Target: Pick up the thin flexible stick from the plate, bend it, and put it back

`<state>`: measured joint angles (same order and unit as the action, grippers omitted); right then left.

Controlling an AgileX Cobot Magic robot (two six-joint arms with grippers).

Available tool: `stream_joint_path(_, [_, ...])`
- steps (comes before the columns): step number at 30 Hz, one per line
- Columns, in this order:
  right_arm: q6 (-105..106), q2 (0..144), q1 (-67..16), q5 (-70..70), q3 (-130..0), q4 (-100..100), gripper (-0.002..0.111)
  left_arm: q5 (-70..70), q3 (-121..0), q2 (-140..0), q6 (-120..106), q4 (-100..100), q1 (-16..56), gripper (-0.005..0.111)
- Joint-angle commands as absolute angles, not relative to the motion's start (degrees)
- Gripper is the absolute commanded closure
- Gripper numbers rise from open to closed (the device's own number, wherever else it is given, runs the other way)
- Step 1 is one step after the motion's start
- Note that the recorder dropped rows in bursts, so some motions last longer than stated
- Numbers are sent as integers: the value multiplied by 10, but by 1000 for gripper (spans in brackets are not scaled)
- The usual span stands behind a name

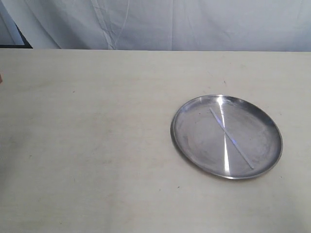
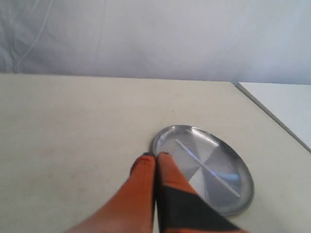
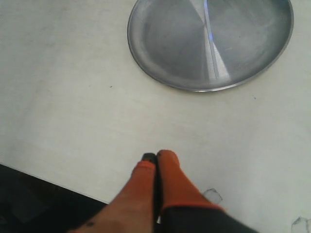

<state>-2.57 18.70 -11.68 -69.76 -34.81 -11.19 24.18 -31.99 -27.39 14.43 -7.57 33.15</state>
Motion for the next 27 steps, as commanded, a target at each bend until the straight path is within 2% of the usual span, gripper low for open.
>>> stream_joint_path(1, [-25,185,-114,-700,-350,-119,108,196,-237,-246,143,-149,243,107])
stream_joint_path(5, [-25,185,-114,-700,-350,-121,108,80,-153,-222,143,-161,186,107])
stream_joint_path(11, [-25,185,-114,-700,-350,-121,108,-32,-73,-179,142,-98,163,107])
stream_joint_path(19, [-25,185,-114,-700,-350,-121,108,-48,-20,-102,143,-82,70,107])
stream_joint_path(27, [-25,185,-114,-700,-350,-121,108,-10,0,-51,143,-78,59,107])
